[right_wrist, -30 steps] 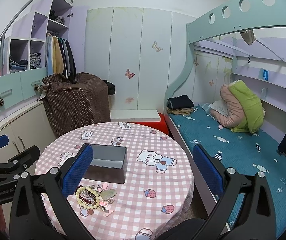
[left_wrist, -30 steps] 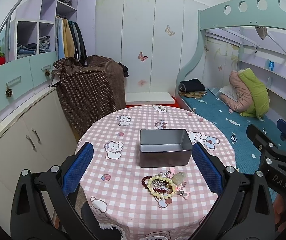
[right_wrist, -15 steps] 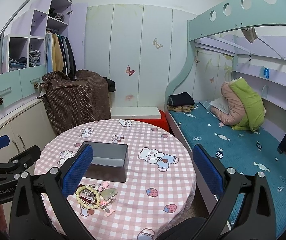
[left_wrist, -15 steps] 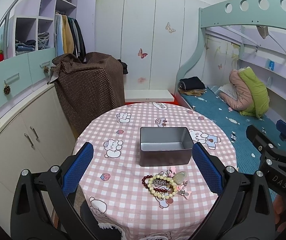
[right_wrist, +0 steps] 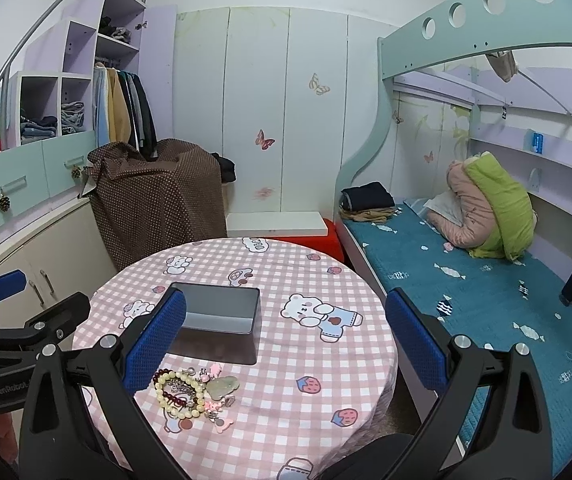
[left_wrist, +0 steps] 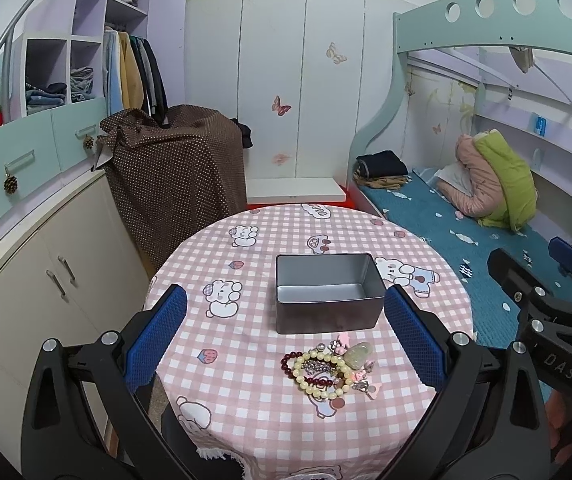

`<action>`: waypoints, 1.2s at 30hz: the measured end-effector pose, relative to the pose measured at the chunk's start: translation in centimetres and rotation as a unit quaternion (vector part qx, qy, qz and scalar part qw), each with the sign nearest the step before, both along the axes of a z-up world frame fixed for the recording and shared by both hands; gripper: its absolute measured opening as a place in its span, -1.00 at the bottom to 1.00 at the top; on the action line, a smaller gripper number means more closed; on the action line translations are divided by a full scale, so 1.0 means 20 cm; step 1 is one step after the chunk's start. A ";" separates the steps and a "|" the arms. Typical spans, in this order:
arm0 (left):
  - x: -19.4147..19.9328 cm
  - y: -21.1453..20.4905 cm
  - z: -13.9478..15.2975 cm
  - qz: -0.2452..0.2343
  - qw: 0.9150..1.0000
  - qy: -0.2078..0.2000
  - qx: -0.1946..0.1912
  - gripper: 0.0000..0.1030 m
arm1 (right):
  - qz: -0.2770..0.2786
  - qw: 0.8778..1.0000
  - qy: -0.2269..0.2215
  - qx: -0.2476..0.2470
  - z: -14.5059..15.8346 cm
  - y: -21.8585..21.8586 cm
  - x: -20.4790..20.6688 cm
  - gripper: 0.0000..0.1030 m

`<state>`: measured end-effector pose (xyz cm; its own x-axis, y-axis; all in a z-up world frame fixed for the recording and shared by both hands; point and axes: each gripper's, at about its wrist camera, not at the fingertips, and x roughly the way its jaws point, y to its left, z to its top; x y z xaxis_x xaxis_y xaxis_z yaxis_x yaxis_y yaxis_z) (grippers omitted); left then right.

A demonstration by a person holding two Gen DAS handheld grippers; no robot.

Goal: Organize jewelry

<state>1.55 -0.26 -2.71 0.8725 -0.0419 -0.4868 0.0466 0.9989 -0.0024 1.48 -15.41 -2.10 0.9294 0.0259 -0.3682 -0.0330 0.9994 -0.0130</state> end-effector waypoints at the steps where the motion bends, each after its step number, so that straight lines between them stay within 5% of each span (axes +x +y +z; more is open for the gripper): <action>1: 0.00 0.00 -0.01 -0.001 1.000 0.001 -0.001 0.90 | 0.000 1.000 0.000 0.000 0.00 0.00 0.00 0.85; 21: 0.03 0.01 0.06 -0.003 1.000 0.009 -0.002 0.90 | 0.000 1.000 0.009 0.005 -0.01 -0.02 0.03 0.85; 36: 0.17 0.09 -0.07 0.013 0.998 0.056 -0.004 0.90 | -0.007 0.999 0.053 0.003 -0.12 -0.01 0.16 0.85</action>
